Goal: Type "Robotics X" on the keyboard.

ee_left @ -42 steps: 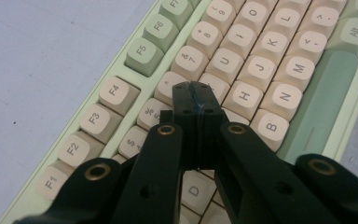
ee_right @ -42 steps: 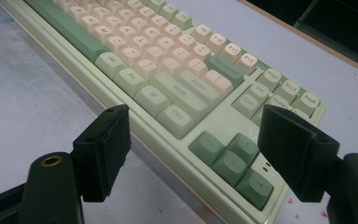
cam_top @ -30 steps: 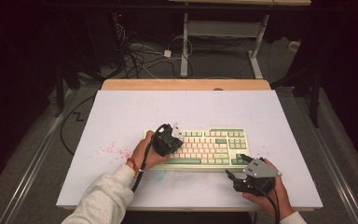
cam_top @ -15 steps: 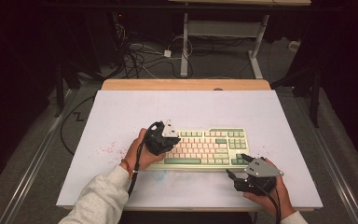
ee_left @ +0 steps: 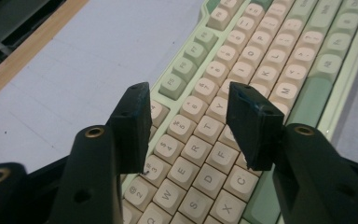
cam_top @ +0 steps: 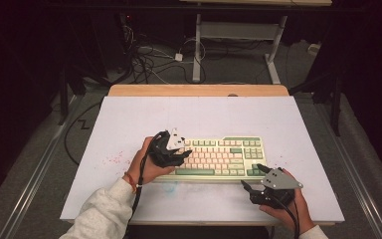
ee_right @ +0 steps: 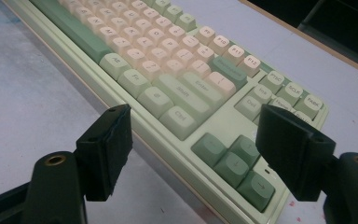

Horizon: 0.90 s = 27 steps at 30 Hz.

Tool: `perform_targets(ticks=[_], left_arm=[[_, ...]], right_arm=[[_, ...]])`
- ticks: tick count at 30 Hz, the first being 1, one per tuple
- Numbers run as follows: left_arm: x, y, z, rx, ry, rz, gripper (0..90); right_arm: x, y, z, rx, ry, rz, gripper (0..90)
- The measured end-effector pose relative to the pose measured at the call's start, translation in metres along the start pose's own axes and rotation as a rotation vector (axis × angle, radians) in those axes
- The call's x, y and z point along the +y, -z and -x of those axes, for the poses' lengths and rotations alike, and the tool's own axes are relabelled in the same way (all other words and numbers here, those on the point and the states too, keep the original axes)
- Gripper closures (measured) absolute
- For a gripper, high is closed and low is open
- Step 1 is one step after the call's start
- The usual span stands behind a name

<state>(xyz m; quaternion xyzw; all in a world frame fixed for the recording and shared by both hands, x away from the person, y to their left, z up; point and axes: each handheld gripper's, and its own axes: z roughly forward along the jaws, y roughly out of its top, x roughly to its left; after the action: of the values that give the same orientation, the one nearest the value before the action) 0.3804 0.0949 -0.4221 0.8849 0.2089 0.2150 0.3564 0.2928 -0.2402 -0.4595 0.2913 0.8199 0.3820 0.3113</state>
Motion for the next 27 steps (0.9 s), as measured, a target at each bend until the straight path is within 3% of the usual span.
perform_targets(ticks=[6,10,20,27], left_arm=[[-0.006,0.009,0.005,0.034,-0.01,0.038,26.0],[-0.013,0.019,0.006,0.054,-0.014,0.066,19.9],[-0.033,0.041,0.008,0.123,-0.026,0.099,18.5],[-0.049,0.051,0.009,0.156,-0.042,0.081,18.3]], right_arm=[[0.0,0.0,0.001,-0.003,-0.006,0.0,27.5],[0.001,0.0,0.0,-0.007,-0.006,0.0,27.5],[0.002,0.001,0.001,-0.003,-0.011,0.002,28.8],[0.004,0.002,0.001,0.008,-0.022,-0.003,41.5]])
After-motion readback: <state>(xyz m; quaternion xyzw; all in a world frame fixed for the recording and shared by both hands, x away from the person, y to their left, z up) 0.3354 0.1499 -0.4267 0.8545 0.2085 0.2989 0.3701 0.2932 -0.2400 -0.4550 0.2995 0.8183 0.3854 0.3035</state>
